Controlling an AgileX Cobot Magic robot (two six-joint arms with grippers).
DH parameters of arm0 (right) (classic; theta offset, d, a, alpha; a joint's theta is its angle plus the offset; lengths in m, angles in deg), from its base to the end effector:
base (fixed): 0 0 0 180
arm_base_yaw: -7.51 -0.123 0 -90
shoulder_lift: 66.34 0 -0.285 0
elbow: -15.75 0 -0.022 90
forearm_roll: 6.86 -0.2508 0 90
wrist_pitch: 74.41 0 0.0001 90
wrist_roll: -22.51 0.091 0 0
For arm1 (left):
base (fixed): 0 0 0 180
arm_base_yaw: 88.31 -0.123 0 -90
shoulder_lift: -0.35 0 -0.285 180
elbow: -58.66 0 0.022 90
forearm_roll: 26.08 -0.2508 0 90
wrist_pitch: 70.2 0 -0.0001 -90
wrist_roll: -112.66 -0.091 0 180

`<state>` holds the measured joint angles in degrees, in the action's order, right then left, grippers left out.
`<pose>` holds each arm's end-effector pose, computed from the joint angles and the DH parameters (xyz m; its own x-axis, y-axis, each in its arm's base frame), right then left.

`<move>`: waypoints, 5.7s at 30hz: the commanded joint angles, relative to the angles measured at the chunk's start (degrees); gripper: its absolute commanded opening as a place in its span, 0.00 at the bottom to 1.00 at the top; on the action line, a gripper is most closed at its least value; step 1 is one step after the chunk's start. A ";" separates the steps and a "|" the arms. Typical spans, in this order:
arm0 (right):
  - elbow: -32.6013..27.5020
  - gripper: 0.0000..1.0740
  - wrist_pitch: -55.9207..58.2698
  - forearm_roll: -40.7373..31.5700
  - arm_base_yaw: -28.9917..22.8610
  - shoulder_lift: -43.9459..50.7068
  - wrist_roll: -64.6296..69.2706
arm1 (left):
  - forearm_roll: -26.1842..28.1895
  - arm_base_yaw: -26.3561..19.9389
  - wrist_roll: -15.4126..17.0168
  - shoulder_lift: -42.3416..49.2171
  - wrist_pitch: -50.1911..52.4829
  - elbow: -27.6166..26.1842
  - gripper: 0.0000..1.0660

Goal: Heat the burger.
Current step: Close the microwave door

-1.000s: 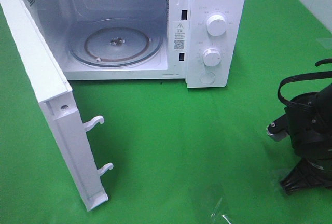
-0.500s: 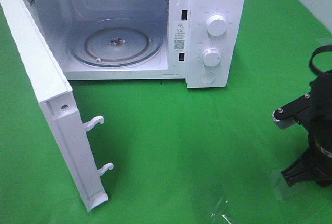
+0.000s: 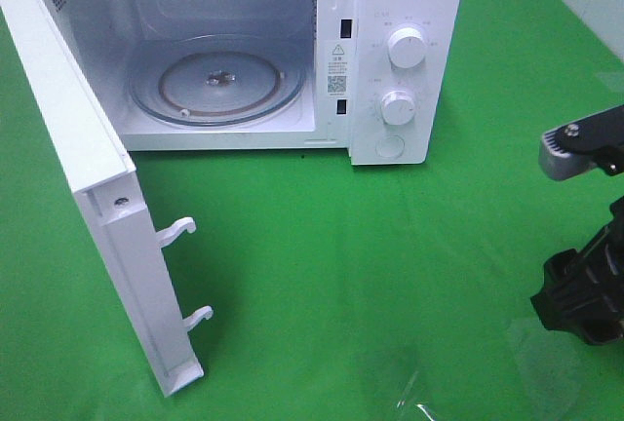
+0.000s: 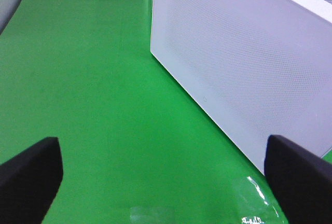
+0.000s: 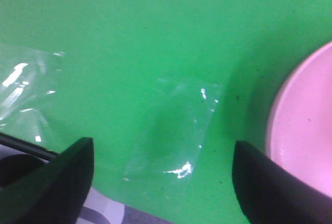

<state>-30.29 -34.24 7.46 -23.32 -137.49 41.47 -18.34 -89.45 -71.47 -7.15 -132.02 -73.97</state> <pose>0.1593 0.0781 0.2153 -0.8420 -0.3441 -0.4156 -0.3384 0.9367 -0.0899 -0.0090 -0.0110 0.2821 -0.4450 -0.0009 -0.8956 0.0900 0.9949 -0.0458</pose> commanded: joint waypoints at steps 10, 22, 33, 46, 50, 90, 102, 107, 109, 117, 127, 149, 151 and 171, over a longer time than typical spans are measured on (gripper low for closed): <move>2.92 0.71 6.30 -13.58 0.11 26.13 -15.70 | -0.06 -0.11 -0.06 0.29 0.57 0.11 0.92; 2.86 0.71 11.40 -7.73 0.11 37.36 -16.73 | -0.06 -0.11 -0.06 0.29 0.57 0.11 0.92; -1.78 0.71 12.55 -7.79 0.46 41.31 -16.04 | -0.06 -0.11 -0.06 0.29 0.57 0.11 0.92; -2.06 0.71 13.46 -9.97 12.89 56.09 -16.39 | -0.06 -0.11 -0.06 0.29 0.57 0.11 0.92; -3.09 0.71 14.84 -13.41 19.08 62.57 -18.51 | -0.06 -0.11 -0.06 0.29 0.57 0.11 0.92; -3.09 0.71 14.84 -13.46 24.98 65.15 -18.51 | 0.11 -0.11 -0.06 0.29 0.57 0.11 0.92; -3.09 0.71 14.84 -13.46 24.98 65.15 -18.51 | 2.23 -0.11 -0.06 0.29 0.57 0.11 0.92; -3.09 0.71 14.84 -13.46 24.98 65.15 -18.51 | 3.44 -0.11 -0.06 0.29 1.03 0.11 0.92; -3.09 0.71 14.84 -13.46 24.98 65.15 -18.51 | 3.50 -0.11 0.00 0.29 1.20 0.06 0.91; -3.09 0.71 14.84 -13.46 24.98 65.15 -18.51 | 1.83 -0.11 0.11 -1.43 7.05 -1.55 0.72; -3.09 0.71 14.84 -13.46 24.98 65.15 -18.51 | 0.52 -0.11 0.00 -10.89 22.17 1.60 0.02; -3.09 0.71 14.84 -13.46 24.98 65.15 -18.51 | 0.34 -0.11 -0.06 -31.17 75.57 19.94 0.00; -3.09 0.71 14.84 -13.46 24.98 65.15 -18.51 | -1.32 -0.11 0.63 -36.15 81.59 20.97 0.00; -3.09 0.71 14.84 -13.46 24.98 65.15 -18.51 | -27.73 1.43 16.27 -66.06 105.54 20.80 0.00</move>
<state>-33.33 -19.40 -6.00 1.38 -73.90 23.60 -45.56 -89.22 -56.00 -70.64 -30.21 -53.17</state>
